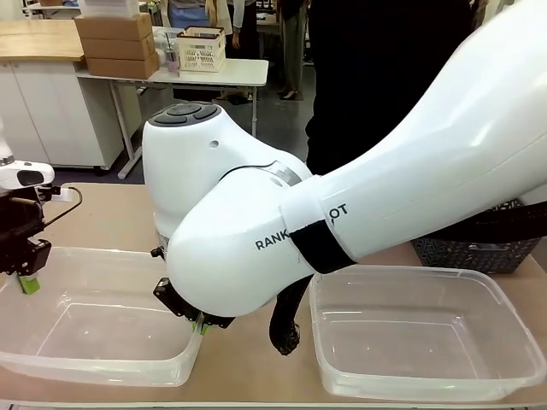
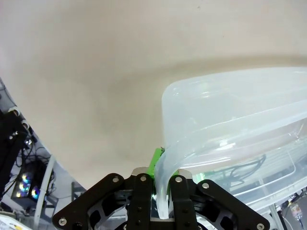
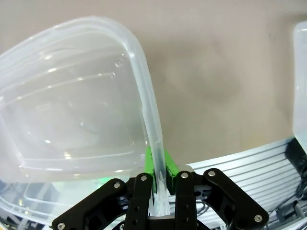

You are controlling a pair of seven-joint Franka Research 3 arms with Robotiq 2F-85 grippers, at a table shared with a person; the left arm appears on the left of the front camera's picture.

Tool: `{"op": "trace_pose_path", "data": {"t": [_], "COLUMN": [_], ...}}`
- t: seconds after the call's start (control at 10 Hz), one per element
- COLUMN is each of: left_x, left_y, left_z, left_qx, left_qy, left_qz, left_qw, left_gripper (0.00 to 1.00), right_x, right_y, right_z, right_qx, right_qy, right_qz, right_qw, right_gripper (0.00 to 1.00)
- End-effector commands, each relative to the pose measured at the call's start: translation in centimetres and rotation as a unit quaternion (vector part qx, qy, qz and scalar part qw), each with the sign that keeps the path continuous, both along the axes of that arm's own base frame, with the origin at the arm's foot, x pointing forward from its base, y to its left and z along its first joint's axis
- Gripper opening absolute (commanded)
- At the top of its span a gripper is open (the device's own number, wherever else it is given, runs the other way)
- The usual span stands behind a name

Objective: Sort the waste into each basket.
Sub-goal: Pick up the Organizing box on the left side of the table and lift it.

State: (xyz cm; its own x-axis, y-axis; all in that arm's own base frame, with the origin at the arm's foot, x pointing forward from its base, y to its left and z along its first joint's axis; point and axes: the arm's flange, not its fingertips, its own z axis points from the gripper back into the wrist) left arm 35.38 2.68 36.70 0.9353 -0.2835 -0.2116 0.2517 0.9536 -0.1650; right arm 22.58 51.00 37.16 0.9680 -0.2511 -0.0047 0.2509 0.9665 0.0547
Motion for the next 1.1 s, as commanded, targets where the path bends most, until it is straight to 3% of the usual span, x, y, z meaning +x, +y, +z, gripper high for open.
{"op": "trace_pose_path", "data": {"t": [0.0,0.1,0.2,0.5,0.7,0.8,1.0], "left_x": [-12.7,-12.3,-11.4,-8.3,-6.9,-7.3,-7.3], "left_y": [-1.9,-2.3,-2.8,-4.9,-7.0,-5.5,-5.5], "left_z": [-5.4,-3.8,-0.3,9.7,15.4,11.4,11.4], "left_qx": [-0.009,-0.013,-0.024,-0.01,-0.074,-0.024,-0.024], "left_qy": [-0.016,-0.008,-0.001,-0.042,-0.082,-0.038,-0.038], "left_qz": [0.025,0.033,0.036,0.03,0.068,0.031,0.031], "left_qw": [1.0,0.999,0.999,0.999,0.992,0.999,0.999], "left_gripper": [0.0,0.0,0.0,0.0,0.0,0.0,0.0], "right_x": [0.6,1.2,2.0,3.4,4.6,2.9,2.9], "right_y": [-0.9,-1.9,-3.6,-7.6,-9.1,-7.1,-7.1], "right_z": [0.9,2.5,5.3,13.1,15.1,13.6,13.6], "right_qx": [0.007,-0.001,0.009,-0.015,-0.05,-0.009,-0.009], "right_qy": [0.012,0.024,0.048,0.087,0.082,0.068,0.068], "right_qz": [0.021,0.034,0.061,0.101,0.109,0.095,0.095], "right_qw": [1.0,0.999,0.997,0.991,0.989,0.993,0.993], "right_gripper": [0.0,0.0,0.0,0.0,0.0,0.0,0.0]}}
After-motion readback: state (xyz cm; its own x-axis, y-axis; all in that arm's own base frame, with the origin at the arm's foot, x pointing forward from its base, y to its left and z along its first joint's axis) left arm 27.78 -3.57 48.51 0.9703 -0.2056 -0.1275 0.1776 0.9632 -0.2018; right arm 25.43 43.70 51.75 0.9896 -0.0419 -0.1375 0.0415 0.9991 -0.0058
